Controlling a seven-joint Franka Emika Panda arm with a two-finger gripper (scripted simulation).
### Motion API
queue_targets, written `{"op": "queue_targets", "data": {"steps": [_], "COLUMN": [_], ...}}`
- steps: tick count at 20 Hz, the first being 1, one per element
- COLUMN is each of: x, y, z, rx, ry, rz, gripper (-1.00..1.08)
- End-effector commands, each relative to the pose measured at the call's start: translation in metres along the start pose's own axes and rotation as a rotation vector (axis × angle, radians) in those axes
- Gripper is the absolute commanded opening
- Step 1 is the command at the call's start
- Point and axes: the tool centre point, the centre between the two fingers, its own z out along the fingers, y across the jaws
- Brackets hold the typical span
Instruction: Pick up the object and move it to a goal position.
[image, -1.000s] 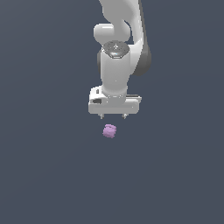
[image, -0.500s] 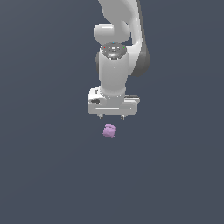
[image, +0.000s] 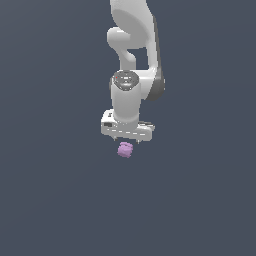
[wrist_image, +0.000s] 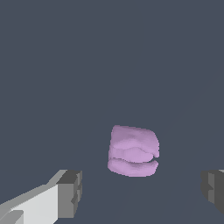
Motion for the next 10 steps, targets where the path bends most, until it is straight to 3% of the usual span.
{"op": "queue_targets", "data": {"steps": [1, 10], "x": [-0.003, -0.009], "y": [0.003, 0.008], "z": [0.017, 0.044], "rx": [0.001, 0.000], "ry": [-0.005, -0.012], "rz": [0.050, 0.135], "gripper": [1.00, 1.00]}}
